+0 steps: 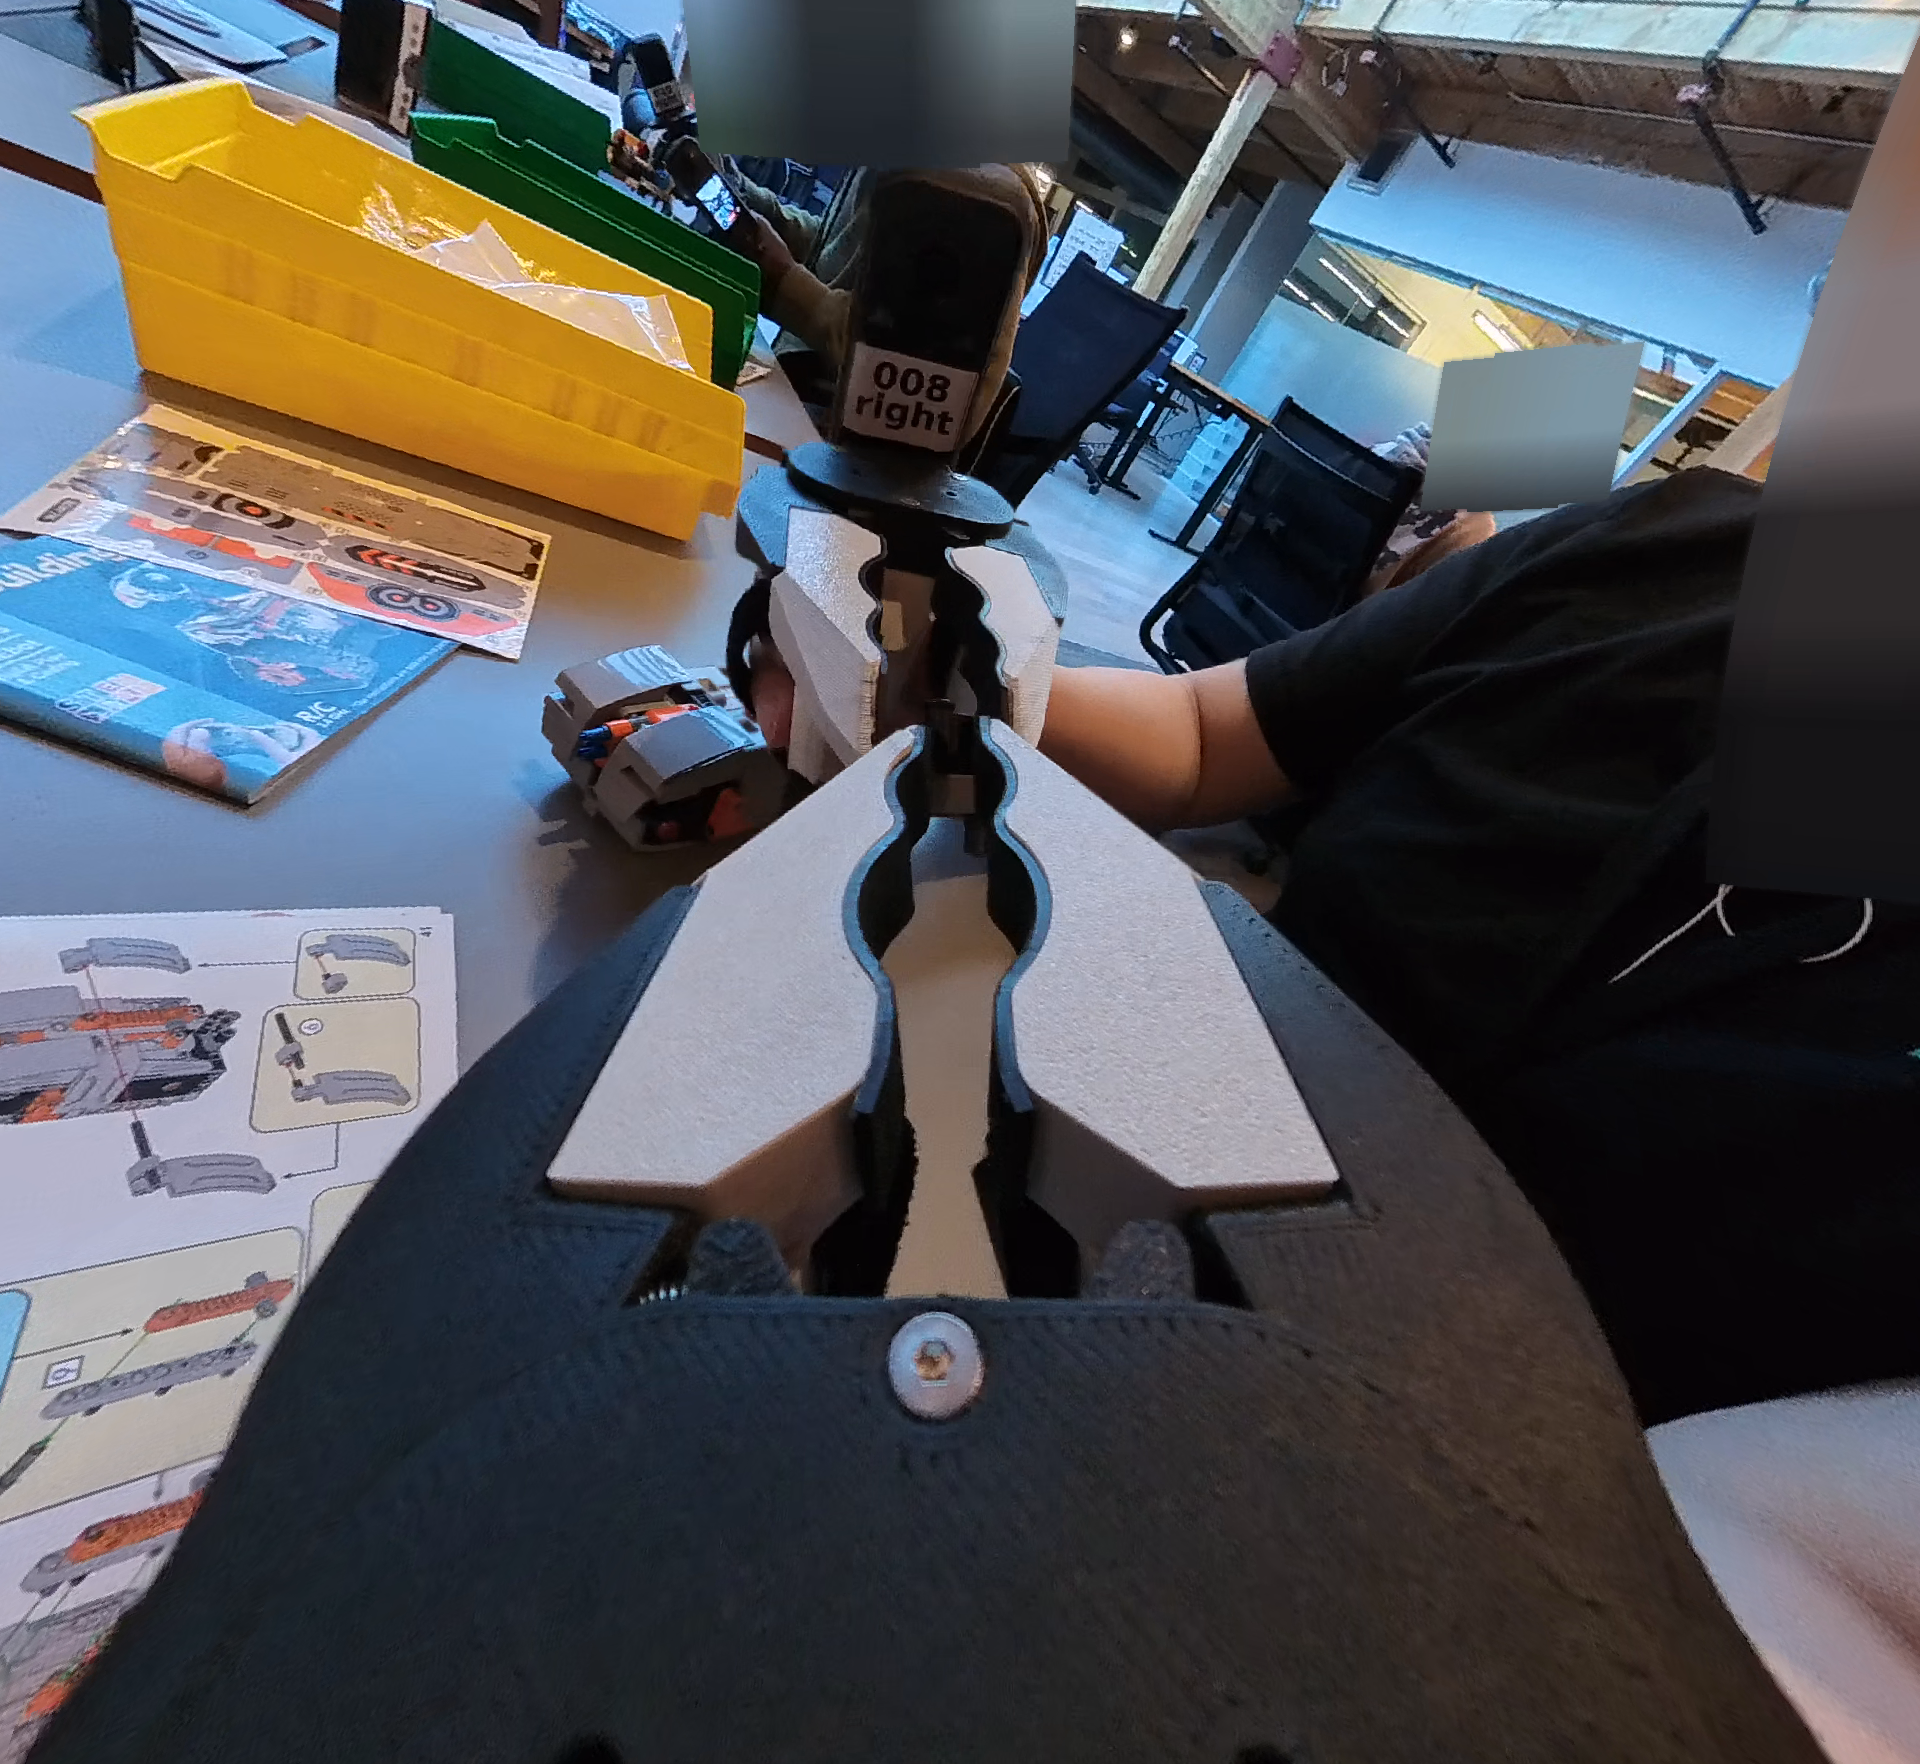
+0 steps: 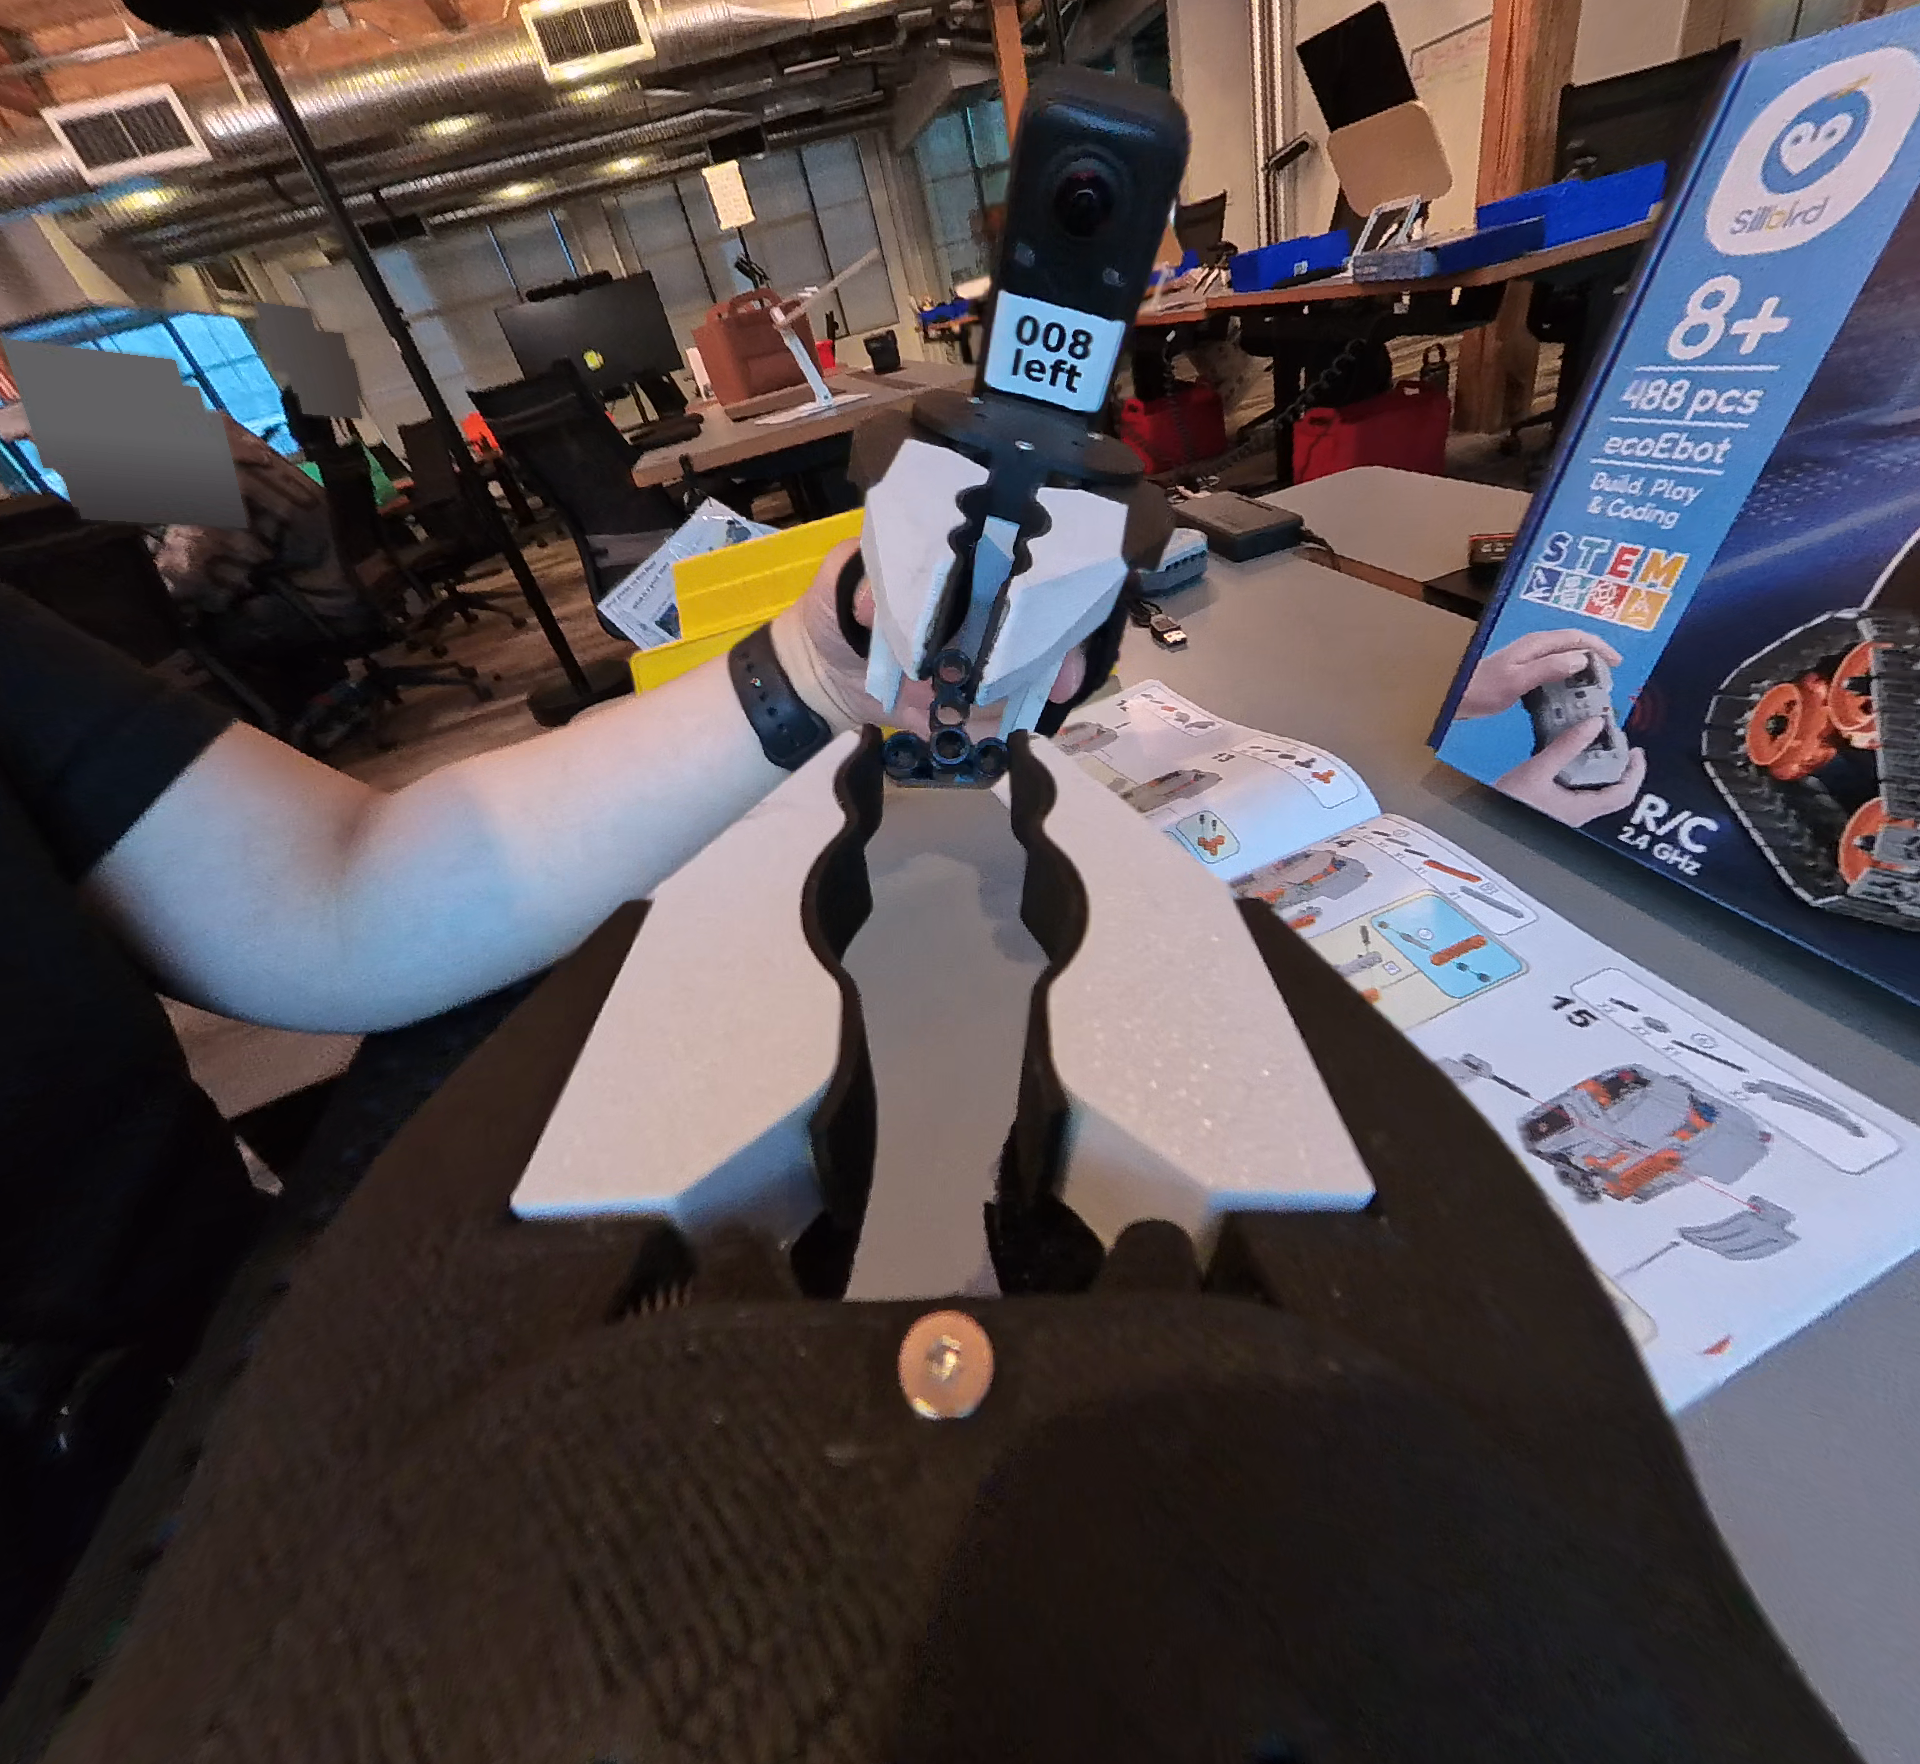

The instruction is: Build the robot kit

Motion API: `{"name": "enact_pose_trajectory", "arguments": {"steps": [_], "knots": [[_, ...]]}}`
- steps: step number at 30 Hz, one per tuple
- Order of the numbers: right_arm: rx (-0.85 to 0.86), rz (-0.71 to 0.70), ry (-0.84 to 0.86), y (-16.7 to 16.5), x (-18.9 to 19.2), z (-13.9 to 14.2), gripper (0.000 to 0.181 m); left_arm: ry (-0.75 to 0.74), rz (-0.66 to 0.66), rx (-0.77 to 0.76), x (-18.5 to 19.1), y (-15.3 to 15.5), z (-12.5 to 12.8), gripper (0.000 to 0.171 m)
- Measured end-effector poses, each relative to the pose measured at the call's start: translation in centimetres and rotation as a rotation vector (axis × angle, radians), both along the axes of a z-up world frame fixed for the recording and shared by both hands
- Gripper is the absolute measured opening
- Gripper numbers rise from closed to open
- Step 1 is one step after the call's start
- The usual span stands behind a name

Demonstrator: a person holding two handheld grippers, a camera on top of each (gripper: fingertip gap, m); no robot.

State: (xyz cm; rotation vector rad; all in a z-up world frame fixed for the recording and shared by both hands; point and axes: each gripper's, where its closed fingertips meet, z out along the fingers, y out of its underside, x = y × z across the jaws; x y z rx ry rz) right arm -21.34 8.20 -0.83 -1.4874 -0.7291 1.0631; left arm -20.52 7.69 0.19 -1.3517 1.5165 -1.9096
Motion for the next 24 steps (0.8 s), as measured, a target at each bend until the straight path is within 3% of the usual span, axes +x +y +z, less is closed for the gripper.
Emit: {"name": "enact_pose_trajectory", "arguments": {"steps": [2, 4, 5, 12, 24], "knots": [[0.033, -0.026, -0.033, 0.0, 0.4, 0.1, 0.022, 0.003, 0.011, -0.028, 0.2, 0.2, 0.1, 0.010], [0.081, -0.089, -0.056, 0.2, 1.3, 0.5, 0.022, 0.003, 0.059, -0.066, 0.1, 1.2, 0.4, 0.041], [0.107, -0.133, -0.081, 0.4, 1.9, 0.6, 0.022, -0.002, 0.088, -0.073, -0.1, 1.8, 0.5, 0.046], [0.136, -0.289, -0.212, 1.6, 4.9, -0.3, 0.022, -0.092, 0.289, -0.012, -3.0, 5.3, 1.6, 0.040], [0.124, -0.362, -0.221, 2.5, 6.7, -0.6, 0.022, -0.012, 0.309, -0.067, -3.0, 6.4, -0.1, 0.045]]}}
